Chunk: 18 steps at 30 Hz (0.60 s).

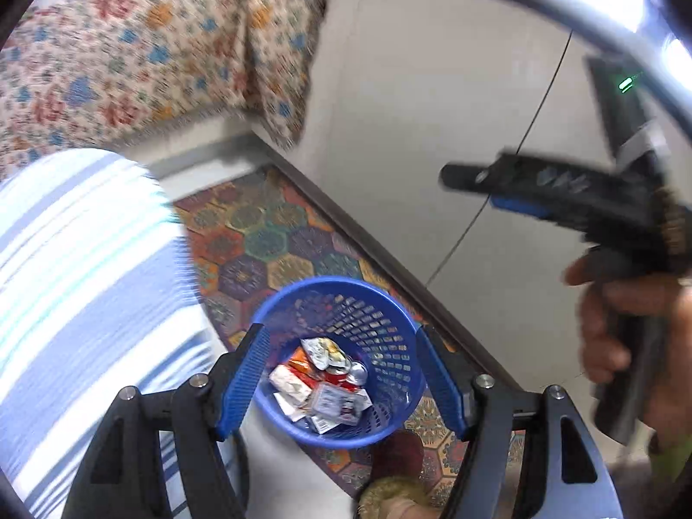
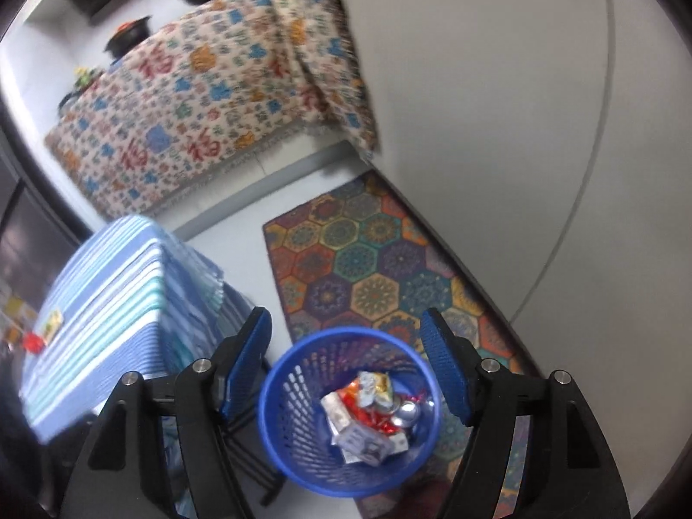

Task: Collect trash
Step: 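Swing both tools back over the table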

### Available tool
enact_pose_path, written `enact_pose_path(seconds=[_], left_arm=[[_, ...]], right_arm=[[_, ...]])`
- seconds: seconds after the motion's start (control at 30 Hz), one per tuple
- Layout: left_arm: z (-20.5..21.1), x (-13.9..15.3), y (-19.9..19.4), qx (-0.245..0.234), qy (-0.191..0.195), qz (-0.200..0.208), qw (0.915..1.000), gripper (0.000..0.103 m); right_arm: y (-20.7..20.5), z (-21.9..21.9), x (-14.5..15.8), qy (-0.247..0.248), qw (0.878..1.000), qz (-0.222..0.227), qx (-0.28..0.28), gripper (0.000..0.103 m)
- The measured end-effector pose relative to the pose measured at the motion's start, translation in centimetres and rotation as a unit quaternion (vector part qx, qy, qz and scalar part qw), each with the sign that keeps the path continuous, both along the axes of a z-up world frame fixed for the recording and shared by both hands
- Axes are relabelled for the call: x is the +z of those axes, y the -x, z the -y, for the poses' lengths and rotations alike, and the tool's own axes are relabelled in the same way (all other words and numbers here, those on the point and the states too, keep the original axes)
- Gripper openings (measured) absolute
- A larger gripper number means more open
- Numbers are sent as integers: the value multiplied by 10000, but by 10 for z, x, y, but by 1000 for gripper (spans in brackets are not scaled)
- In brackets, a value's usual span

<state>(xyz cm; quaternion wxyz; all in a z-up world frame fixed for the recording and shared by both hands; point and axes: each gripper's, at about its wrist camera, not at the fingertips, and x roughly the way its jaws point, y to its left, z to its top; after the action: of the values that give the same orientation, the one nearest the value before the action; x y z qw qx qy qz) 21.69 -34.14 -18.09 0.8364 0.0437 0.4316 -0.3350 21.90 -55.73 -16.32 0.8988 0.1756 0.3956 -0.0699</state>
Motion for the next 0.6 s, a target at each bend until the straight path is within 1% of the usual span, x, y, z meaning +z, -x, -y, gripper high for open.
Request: enact_pose_path(seconds=[0.03, 0.1, 0.17, 0.23, 0.3, 0.4, 0.43, 0.47, 0.5, 0.57, 0.6], left_arm=[[-17, 8, 4, 112, 36, 39, 9999, 72], [-56, 16, 9, 403, -28, 116, 9991, 73], [-94, 15, 11, 769, -283, 182, 9965, 73], [-134, 10, 9, 1180, -607, 219, 9909, 73], [-176, 2, 7, 1636, -914, 192, 9821, 73], [-238, -10, 3, 2333, -1228, 87, 9646, 73], [-260, -11, 3, 2570, -1211, 86, 9588, 77], [-279, -11, 2, 2785, -1165, 57, 9533, 78], [-294, -10, 1, 2963, -1163, 74, 9480, 78], [-322, -10, -3, 3296, -1173, 35, 9368, 84], [-334, -10, -5, 3443, -1153, 47, 9318, 84]], right_arm=[[-1, -10, 4, 38, 9999, 55, 121, 77], [-4, -40, 14, 126, 9986, 176, 473, 82], [-7, -84, 22, 226, 9944, 278, 989, 87], [-10, -132, 25, 240, 9873, 301, 1539, 92], [-13, -183, 23, 197, 9769, 234, 2116, 94], [-16, -259, 14, 306, 9577, 83, 2860, 94], [-18, -277, 10, 348, 9532, 51, 3003, 94], [-19, -297, 6, 406, 9481, 14, 3153, 94], [-22, -315, 1, 473, 9423, -42, 3313, 94], [-26, -342, -6, 608, 9334, -90, 3534, 94], [-29, -354, -9, 693, 9296, -107, 3620, 94]])
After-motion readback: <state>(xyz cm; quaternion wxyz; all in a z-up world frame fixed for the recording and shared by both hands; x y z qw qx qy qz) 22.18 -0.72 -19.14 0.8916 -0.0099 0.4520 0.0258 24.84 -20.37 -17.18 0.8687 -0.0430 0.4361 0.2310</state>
